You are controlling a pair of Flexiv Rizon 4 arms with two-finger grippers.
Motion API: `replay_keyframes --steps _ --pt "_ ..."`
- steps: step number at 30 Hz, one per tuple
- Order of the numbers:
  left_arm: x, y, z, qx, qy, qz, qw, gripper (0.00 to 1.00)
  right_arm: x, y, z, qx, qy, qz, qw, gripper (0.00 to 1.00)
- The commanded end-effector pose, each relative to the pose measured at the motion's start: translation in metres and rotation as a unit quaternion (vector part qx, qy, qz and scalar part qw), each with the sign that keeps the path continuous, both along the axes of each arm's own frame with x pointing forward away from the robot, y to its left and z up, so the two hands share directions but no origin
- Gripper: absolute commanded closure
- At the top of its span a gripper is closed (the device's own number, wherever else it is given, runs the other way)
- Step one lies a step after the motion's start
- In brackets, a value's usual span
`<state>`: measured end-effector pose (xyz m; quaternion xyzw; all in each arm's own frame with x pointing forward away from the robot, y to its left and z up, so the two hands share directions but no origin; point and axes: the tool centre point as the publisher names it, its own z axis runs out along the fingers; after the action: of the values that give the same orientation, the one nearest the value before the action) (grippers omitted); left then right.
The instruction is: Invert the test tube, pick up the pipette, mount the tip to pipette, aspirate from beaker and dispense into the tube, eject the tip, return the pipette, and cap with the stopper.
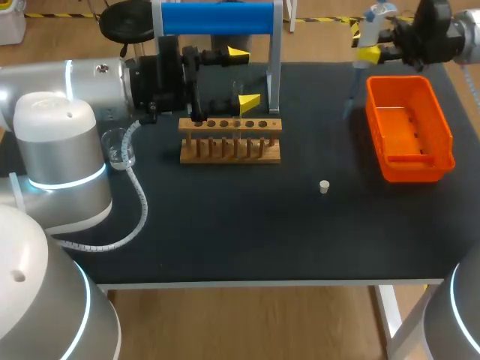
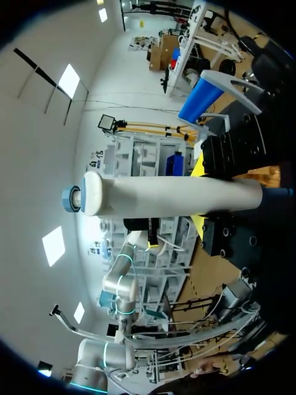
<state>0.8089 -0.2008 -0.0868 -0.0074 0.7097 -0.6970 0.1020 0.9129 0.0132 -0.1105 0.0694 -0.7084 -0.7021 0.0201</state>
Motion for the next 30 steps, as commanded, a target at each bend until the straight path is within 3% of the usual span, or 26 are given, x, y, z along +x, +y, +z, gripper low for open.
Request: replay_keyframes --steps 1,16,30 --pt "-0.001 -0.001 -0.001 -0.001 -0.001 0.002 1.000 0.00 0.002 -0.030 0.003 -0.001 0.000 -0.006 1.000 1.00" --pt "-0.001 -0.001 -0.001 -0.001 -0.001 0.002 1.000 0.00 0.020 -0.097 0.002 0.007 -0.007 -0.020 1.000 1.00" --pt "-0.001 -0.001 -0.001 -0.001 -0.001 0.002 1.000 0.00 0.027 -0.141 -0.003 0.004 -0.017 -0.032 0.999 1.00"
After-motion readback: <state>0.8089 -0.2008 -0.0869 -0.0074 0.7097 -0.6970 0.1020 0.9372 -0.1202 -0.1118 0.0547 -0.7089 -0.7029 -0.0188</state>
